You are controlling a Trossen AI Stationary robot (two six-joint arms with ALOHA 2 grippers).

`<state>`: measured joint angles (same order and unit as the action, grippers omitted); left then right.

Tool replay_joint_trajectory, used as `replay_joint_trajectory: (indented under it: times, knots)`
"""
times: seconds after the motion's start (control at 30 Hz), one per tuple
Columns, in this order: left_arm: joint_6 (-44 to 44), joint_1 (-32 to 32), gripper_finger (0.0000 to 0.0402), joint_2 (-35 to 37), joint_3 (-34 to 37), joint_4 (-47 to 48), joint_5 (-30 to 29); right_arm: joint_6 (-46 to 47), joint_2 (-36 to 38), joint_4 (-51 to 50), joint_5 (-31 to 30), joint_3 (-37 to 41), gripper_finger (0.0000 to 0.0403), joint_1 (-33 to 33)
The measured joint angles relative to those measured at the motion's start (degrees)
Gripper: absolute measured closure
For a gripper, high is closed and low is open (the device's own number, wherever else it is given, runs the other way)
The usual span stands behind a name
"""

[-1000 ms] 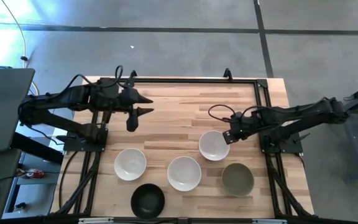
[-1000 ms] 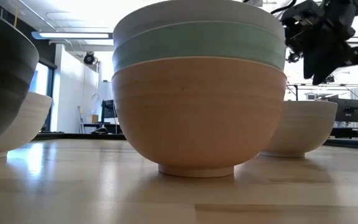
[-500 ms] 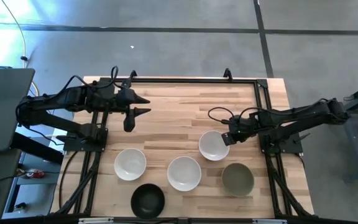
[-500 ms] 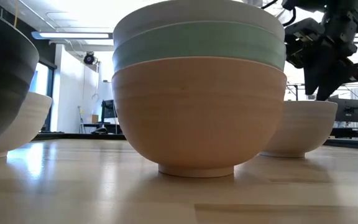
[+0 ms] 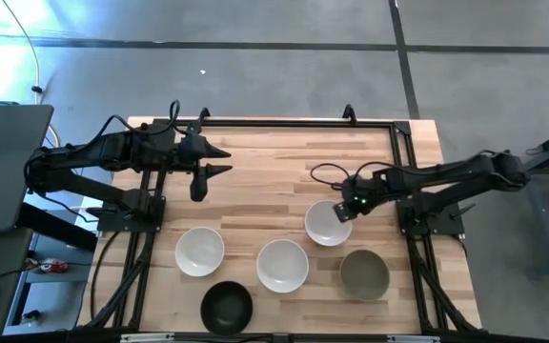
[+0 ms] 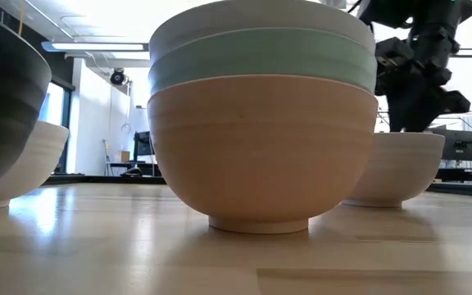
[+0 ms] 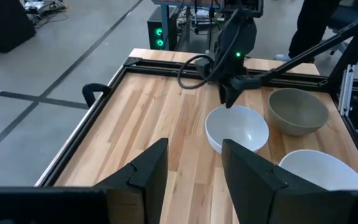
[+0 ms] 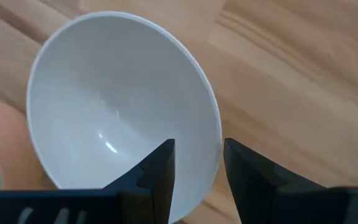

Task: Nest bowls inside each other
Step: Stack the right white bowl on top of the white bowl

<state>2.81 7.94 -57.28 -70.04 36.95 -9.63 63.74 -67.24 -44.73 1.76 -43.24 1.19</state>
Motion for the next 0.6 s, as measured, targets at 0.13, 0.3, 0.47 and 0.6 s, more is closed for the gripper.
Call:
replay_joint_trajectory:
  times: [0.13,0.3,0.47,0.6]
  knots:
    - [0.01,0.00,0.0261,-0.04,0.00,0.00,0.00,-8.25,-3.18,-0.37,-0.04,-1.71,0.0273,-1.74]
    - [0.70,0.00,0.0261,-0.04,0.00,0.06,0.13,-13.76,-5.19,-0.41,0.40,-2.12,0.0273,-4.33]
    - [1.07,0.01,0.0261,-0.04,0.00,0.17,0.63,-16.42,-5.27,-0.51,1.32,-2.12,0.0273,-6.90]
    - [1.07,0.02,0.0261,-0.04,0.00,0.17,0.63,-18.57,-5.27,-0.47,2.64,-2.12,0.0273,-8.48]
